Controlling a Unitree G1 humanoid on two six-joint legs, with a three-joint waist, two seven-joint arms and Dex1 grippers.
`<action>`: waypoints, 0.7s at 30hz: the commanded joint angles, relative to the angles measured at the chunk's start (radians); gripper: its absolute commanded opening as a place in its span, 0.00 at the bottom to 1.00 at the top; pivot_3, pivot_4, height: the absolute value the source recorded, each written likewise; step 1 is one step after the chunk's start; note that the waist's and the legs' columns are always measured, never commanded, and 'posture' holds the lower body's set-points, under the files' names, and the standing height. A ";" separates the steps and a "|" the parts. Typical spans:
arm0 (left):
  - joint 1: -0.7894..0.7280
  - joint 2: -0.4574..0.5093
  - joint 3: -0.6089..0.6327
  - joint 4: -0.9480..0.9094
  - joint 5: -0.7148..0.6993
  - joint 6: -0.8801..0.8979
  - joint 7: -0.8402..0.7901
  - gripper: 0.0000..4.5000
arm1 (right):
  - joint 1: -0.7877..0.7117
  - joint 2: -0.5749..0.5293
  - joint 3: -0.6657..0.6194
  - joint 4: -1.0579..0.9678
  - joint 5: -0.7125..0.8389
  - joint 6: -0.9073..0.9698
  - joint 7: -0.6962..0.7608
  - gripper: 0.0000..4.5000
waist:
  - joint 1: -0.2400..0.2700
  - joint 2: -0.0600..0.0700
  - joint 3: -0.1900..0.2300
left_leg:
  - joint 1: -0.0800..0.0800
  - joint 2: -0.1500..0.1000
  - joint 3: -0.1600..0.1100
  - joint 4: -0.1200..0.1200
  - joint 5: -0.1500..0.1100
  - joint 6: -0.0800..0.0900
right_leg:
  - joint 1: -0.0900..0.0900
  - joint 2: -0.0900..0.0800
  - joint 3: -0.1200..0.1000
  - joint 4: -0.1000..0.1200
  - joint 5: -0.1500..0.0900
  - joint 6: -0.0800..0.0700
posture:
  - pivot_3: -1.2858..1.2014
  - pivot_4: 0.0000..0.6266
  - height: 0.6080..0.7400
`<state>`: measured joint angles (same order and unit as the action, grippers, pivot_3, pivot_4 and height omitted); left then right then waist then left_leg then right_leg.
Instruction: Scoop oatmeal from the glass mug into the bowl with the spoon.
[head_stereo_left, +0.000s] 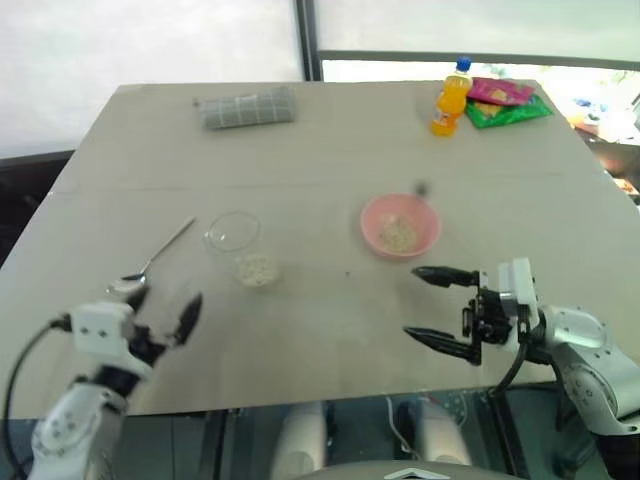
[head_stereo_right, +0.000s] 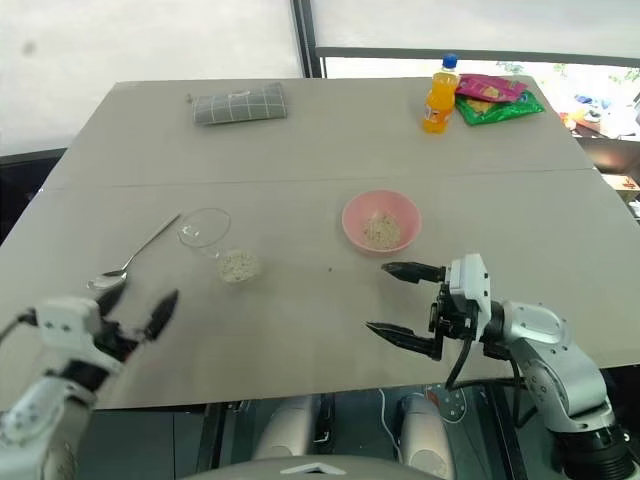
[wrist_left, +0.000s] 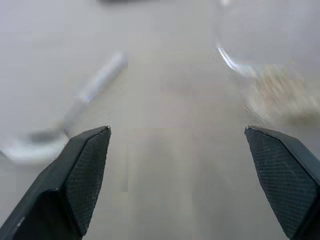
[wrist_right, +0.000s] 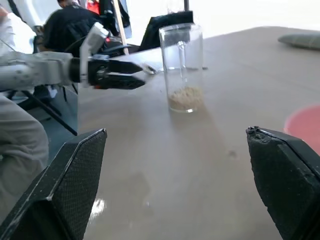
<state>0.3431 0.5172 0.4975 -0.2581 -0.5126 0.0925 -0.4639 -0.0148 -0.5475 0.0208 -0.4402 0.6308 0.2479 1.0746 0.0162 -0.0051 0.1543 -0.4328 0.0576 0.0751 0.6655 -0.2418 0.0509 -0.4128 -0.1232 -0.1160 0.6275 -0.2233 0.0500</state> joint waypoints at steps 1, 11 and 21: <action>-0.040 0.041 0.045 0.057 -0.021 0.030 -0.034 1.00 | 0.002 0.003 0.005 -0.036 0.002 -0.023 0.001 1.00 | -0.002 0.000 0.000 | 0.000 0.000 0.001 0.001 0.000 0.000 | 0.000 0.000 0.001 0.000 0.000 0.000 | 0.52 0.24 0.83; -0.300 0.231 0.020 0.374 0.045 0.132 -0.123 1.00 | 0.041 0.021 -0.003 -0.025 -0.064 -0.074 -0.060 1.00 | -0.001 -0.002 0.002 | 0.002 0.000 0.000 0.004 -0.001 -0.002 | 0.000 0.003 0.001 0.008 -0.001 0.004 | 0.52 0.24 0.83; -0.553 0.338 -0.211 0.733 0.184 0.301 -0.280 1.00 | 0.058 0.046 0.005 0.003 -0.123 -0.091 -0.133 1.00 | 0.001 -0.002 0.002 | 0.002 0.000 0.003 0.005 0.000 -0.002 | -0.002 0.003 0.003 0.014 0.000 0.006 | 0.52 0.24 0.83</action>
<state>-0.2112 0.8431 0.3372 0.4229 -0.3696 0.3561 -0.7143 0.0369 -0.5011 0.0339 -0.4267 0.5143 0.1830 0.9487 0.0174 -0.0072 0.1564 -0.4301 0.0572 0.0796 0.6707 -0.2413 0.0478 -0.4145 -0.1206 -0.1132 0.6413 -0.2230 0.0562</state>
